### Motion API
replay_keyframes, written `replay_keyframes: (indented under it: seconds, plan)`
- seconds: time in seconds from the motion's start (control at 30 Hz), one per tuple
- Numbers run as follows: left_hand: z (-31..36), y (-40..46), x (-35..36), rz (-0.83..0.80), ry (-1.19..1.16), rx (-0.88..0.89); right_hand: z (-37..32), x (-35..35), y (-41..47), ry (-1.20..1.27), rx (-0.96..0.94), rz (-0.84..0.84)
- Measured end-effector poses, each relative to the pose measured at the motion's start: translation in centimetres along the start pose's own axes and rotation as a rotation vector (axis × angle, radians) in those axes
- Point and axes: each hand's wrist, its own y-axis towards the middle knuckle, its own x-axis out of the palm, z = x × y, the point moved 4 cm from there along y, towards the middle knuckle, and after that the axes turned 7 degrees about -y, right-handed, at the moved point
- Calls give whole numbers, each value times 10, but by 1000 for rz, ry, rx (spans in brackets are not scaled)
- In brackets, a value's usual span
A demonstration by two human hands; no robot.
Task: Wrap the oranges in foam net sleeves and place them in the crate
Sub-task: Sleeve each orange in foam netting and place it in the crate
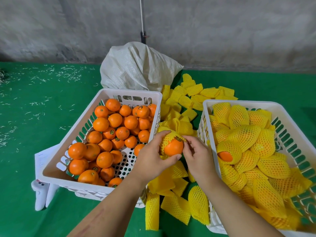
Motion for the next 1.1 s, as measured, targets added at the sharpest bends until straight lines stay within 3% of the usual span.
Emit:
replay_keyframes:
  seconds: [0.23,0.47,0.67,0.83,0.93,1.0,1.1]
  plan:
    - [-2,3,-2,114,-15,29,-19,-8,-6,-31,-251,149]
    - [2,1,-10,128,-228,-14,-15,4,-4,-2,-93,-55]
    - [39,13,-18,71,-273,99,-51,-31,14,148,-129,269]
    - [76,18,-25,348,-428,112,-93,-57,23,89,-327,394]
    - [105,13,-30,469,-662,148,-118,-71,23,179,-322,350]
    - [125,10,-37,395,-771,192,-134,-84,21,238,-303,320]
    - [151,0,-49,150,-900,293,-157,-110,13,220,-437,452]
